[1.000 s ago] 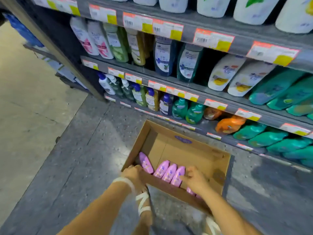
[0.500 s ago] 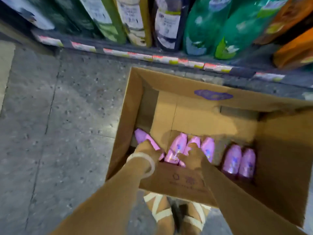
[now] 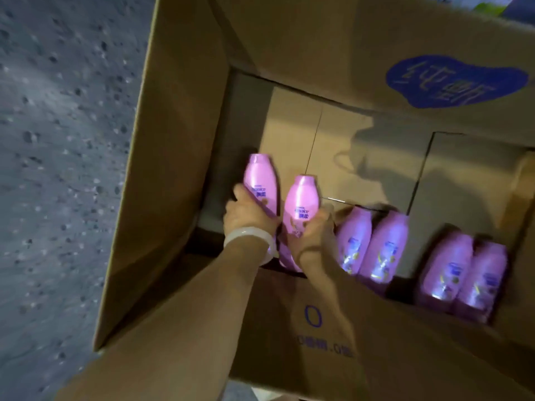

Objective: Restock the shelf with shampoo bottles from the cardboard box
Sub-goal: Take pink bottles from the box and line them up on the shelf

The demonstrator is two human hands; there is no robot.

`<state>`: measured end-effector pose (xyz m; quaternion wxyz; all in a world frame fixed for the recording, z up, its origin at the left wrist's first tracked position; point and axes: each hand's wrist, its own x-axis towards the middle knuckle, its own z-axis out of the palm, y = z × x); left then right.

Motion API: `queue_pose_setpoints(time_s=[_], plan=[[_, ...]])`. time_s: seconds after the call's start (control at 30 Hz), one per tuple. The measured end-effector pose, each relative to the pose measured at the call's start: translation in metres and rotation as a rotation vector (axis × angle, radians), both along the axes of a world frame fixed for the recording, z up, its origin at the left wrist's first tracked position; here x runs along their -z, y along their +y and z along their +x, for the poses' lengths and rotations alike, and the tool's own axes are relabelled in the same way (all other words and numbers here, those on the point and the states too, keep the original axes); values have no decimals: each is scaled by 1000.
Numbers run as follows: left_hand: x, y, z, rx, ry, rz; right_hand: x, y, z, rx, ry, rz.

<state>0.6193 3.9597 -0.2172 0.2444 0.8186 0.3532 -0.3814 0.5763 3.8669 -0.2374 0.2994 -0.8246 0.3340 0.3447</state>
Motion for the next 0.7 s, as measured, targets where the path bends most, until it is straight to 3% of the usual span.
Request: queue_pose_setpoints(time_s=[0.07, 0.13, 0.3, 0.47, 0.57, 0.7], plan=[[6, 1, 7, 59, -77, -38, 6, -6, 12, -48, -160, 23], [8, 1, 12, 85, -138, -43, 5, -13, 26, -72, -197, 39], [15, -8, 8, 57, -177, -18, 8, -19, 51, 11, -194, 26], [13, -5, 5, -121, -129, -174, 6, -33, 42, 135, -98, 148], [-16, -5, -3, -207, -222, -278, -26, -46, 38, 236, -171, 222], [-99, -26, -13, -310, -341, -373, -111, -61, 30, 276, -328, 278]])
